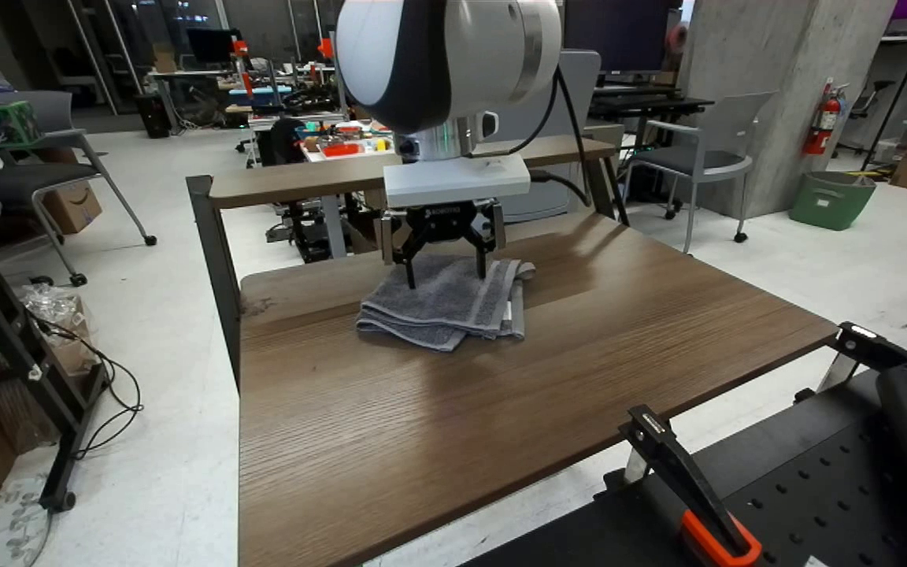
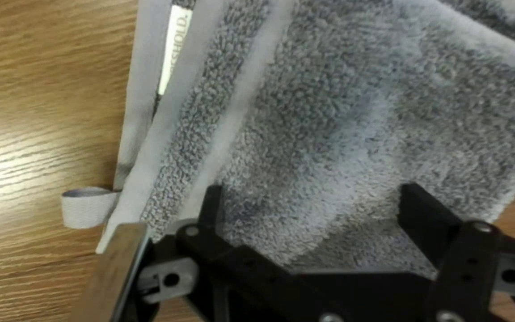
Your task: Move the towel to the right
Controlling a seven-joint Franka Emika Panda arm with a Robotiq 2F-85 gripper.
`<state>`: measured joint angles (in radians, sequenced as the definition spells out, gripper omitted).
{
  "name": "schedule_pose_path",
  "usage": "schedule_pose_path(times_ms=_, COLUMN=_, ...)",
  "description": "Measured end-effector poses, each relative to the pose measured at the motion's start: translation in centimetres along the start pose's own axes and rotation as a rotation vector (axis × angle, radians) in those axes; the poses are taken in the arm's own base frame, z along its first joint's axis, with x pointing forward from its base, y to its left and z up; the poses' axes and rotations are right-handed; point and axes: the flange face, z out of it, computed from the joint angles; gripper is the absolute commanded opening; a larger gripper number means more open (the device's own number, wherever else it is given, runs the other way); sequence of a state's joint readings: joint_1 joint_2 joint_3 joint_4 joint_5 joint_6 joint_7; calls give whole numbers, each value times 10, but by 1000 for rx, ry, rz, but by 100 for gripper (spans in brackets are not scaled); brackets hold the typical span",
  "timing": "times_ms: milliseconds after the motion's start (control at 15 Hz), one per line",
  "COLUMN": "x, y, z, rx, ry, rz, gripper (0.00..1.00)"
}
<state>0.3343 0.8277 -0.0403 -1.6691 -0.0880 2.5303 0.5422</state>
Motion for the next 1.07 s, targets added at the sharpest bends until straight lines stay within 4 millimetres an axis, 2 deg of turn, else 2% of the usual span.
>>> schedule_pose_path(times_ms=333, x=15, y=35, z=12, rx=-15, ry=-8, rz=64, gripper=100)
schedule_pose_path(times_ms=600, x=27, y=78, z=19, rx=-38, ry=-17, rz=124, gripper=100)
schedule_pose_path(times_ms=800, x=32, y=123, z=25, rx=-67, ry=-31, rz=179, gripper=100)
schedule_pose_path(times_ms=1067, x=31, y=198, z=30, rx=-101, ry=-62, rz=273, gripper=100)
